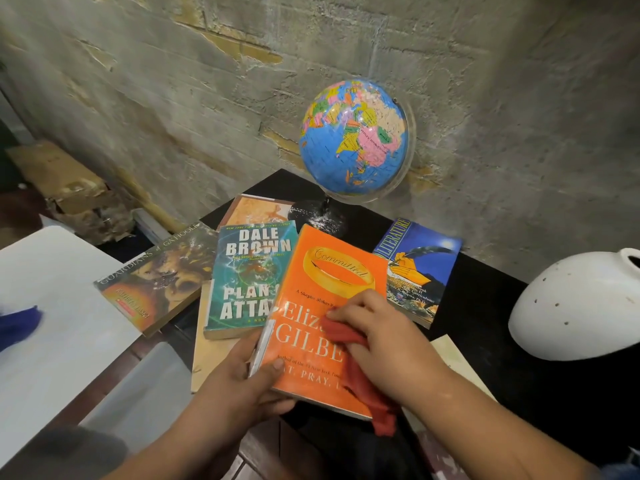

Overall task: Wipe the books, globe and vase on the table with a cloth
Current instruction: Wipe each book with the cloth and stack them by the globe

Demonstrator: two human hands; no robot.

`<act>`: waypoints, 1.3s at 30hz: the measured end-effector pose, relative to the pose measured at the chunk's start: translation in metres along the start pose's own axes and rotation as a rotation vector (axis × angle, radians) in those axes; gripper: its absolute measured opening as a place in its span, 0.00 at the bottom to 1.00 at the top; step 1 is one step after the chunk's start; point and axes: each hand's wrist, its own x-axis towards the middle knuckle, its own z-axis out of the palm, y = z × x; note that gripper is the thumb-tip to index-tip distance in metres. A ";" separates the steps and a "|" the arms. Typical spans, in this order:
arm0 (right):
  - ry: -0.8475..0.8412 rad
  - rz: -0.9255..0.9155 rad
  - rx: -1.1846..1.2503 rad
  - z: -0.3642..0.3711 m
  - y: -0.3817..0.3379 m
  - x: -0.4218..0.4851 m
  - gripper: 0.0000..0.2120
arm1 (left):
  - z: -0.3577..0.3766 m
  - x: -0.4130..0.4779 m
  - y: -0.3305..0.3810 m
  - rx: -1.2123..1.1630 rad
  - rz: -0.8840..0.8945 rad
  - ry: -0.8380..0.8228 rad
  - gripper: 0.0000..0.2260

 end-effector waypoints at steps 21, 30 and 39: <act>-0.030 -0.123 -0.017 0.007 -0.001 -0.017 0.20 | 0.004 -0.003 0.001 0.022 -0.020 0.037 0.17; 0.007 -0.064 -0.005 -0.001 0.028 -0.032 0.19 | 0.005 -0.004 0.003 0.025 -0.041 0.028 0.17; -0.041 -0.059 -0.082 -0.013 0.031 -0.026 0.18 | 0.008 -0.005 0.006 0.025 -0.065 0.024 0.15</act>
